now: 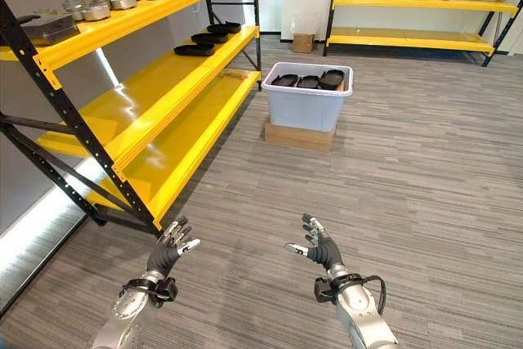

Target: Move parts from the plastic box to the shelf.

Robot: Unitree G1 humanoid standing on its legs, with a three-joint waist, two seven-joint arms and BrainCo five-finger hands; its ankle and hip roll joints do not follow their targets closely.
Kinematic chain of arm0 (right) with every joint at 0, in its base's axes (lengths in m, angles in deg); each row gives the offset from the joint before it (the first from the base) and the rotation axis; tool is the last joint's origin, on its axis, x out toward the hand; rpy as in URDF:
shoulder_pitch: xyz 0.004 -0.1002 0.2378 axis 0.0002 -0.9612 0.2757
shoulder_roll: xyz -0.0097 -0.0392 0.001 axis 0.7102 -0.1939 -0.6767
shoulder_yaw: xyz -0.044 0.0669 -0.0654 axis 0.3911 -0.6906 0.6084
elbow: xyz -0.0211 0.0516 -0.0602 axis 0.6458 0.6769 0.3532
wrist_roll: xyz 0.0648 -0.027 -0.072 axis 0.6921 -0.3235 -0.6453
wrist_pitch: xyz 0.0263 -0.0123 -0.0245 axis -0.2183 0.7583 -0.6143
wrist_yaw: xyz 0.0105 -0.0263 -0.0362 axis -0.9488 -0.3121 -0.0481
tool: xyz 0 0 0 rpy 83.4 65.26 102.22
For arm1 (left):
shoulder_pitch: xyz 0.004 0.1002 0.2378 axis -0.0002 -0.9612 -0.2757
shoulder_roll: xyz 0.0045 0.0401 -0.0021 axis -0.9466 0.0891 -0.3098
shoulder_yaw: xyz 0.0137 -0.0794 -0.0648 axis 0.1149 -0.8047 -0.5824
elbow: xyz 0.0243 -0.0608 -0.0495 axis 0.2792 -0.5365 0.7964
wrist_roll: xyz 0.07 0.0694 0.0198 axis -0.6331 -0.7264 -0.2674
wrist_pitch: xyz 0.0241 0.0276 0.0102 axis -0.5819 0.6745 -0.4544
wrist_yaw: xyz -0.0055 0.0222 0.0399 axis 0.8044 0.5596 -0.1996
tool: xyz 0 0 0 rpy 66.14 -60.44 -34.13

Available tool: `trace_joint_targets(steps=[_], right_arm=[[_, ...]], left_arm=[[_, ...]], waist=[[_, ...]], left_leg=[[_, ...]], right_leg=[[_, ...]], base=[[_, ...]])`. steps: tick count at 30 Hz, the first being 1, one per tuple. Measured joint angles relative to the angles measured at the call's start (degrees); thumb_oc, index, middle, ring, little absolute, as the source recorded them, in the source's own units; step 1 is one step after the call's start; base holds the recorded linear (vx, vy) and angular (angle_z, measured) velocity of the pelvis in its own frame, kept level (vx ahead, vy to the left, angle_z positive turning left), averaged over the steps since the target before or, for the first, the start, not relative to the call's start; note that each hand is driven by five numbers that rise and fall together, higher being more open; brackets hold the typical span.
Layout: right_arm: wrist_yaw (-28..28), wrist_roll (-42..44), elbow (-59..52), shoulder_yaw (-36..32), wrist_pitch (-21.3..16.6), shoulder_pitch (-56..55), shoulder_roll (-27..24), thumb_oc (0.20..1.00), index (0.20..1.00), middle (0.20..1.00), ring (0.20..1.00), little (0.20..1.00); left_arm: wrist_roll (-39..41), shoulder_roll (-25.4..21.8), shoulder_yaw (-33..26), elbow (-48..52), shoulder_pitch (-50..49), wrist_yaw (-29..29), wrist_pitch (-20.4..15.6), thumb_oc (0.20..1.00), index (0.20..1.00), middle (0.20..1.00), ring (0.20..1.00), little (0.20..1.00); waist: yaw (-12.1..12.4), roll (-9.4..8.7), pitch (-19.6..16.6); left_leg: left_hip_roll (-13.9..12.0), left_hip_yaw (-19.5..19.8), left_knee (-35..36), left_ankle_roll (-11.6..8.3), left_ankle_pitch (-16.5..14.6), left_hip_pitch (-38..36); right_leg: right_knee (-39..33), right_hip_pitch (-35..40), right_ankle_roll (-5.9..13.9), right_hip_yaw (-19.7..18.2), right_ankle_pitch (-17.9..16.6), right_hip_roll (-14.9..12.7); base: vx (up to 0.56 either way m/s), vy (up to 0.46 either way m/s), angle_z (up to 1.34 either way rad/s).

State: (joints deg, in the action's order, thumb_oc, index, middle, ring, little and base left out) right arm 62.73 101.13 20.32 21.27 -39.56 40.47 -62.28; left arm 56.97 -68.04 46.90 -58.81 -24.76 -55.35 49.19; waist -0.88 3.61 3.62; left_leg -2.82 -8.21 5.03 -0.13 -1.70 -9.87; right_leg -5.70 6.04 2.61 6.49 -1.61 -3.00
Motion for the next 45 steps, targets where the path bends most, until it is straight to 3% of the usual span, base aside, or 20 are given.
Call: trace_joint_targets(steps=[27, 33, 38, 40, 43, 44, 45], right_arm=[[-1.14, 1.38, -0.21, 0.05, 0.05, -0.17, -0.02, 1.000, 1.000, 1.000, 1.000, 1.000], [-1.34, 1.76, -0.20, 0.58, 0.05, 0.82, -0.06, 1.000, 1.000, 1.000, 1.000, 1.000], [-1.59, 1.85, -0.19, 0.65, 0.05, 2.25, -1.61, 1.000, 1.000, 1.000, 1.000, 1.000], [-1.62, 2.37, -0.18, 1.14, 0.10, 2.42, -1.14, 1.000, 1.000, 1.000, 1.000, 1.000], [-1.56, 3.08, -0.20, 1.14, 0.10, 2.59, -0.71, 1.000, 1.000, 1.000, 1.000, 1.000], [-1.54, 3.35, -0.20, 0.99, 0.06, 2.34, -0.56, 1.000, 1.000, 1.000, 1.000, 1.000], [-1.31, 3.47, -0.53, 1.04, 0.11, 2.36, -0.85, 1.000, 1.000, 1.000, 1.000, 1.000]], left_arm=[[0.32, -0.15, -1.18, 2.37, -1.55, 0.04, 0.01, 1.000, 1.000, 1.000, 1.000, 1.000], [0.32, -0.87, -1.80, 2.67, -0.83, 0.04, -0.04, 1.000, 1.000, 1.000, 1.000, 1.000], [0.31, -1.18, -1.80, 2.67, 0.32, -0.04, -0.06, 1.000, 1.000, 1.000, 1.000, 1.000], [0.30, -1.75, -1.83, 2.66, 0.69, -0.08, -0.17, 1.000, 1.000, 1.000, 1.000, 1.000], [-0.42, -2.70, -1.75, 2.66, 0.94, -0.09, -0.17, 1.000, 1.000, 1.000, 1.000, 1.000], [-1.31, -2.97, -1.59, 2.64, 1.45, -0.20, -0.13, 1.000, 1.000, 1.000, 1.000, 1.000], [-1.93, -3.06, -1.37, 2.67, 2.58, -0.31, -0.14, 1.000, 1.000, 1.000, 1.000, 1.000]], waist=[[0.36, 0.12, 0.15], [0.62, -1.69, 2.50], [0.51, -0.71, 3.18], [0.40, -1.18, 3.63], [0.38, -2.24, 4.20], [0.05, -2.39, 4.67], [-0.53, -1.61, 5.69]], left_leg=[[0.07, -0.08, 0.02, -0.03, 0.02, 1.00], [0.59, 0.89, -4.26, 0.04, -0.05, 3.39], [0.79, 1.17, -4.69, 0.46, -1.77, 4.12], [2.20, 1.08, -5.29, 1.53, -2.12, 5.05], [4.31, 1.67, -5.44, 3.04, -2.48, 5.40], [5.57, 2.28, -5.66, 4.50, -3.07, 5.79], [5.21, 2.64, -6.59, 4.48, -2.61, 6.46]], right_leg=[[0.00, -1.14, -0.24, -0.23, -0.18, 0.00], [0.04, -1.60, -0.33, -0.90, -0.35, -0.75], [0.41, -2.17, -0.03, -0.94, -0.67, -0.95], [8.82, -6.94, 0.95, -1.48, 2.47, -2.80], [15.21, -10.10, 1.87, -1.86, 5.32, -5.05], [19.10, -11.84, 2.68, -2.26, 5.59, -5.79], [28.46, -16.34, 2.75, -2.81, 6.52, -7.05]], base=[[0.00, 0.000, 0.00], [-0.01, 0.018, -0.03], [0.02, 0.118, 0.00], [0.05, 0.258, -0.03], [0.05, 0.290, 0.05], [0.01, 0.192, 0.25], [0.05, 0.267, 0.40]])
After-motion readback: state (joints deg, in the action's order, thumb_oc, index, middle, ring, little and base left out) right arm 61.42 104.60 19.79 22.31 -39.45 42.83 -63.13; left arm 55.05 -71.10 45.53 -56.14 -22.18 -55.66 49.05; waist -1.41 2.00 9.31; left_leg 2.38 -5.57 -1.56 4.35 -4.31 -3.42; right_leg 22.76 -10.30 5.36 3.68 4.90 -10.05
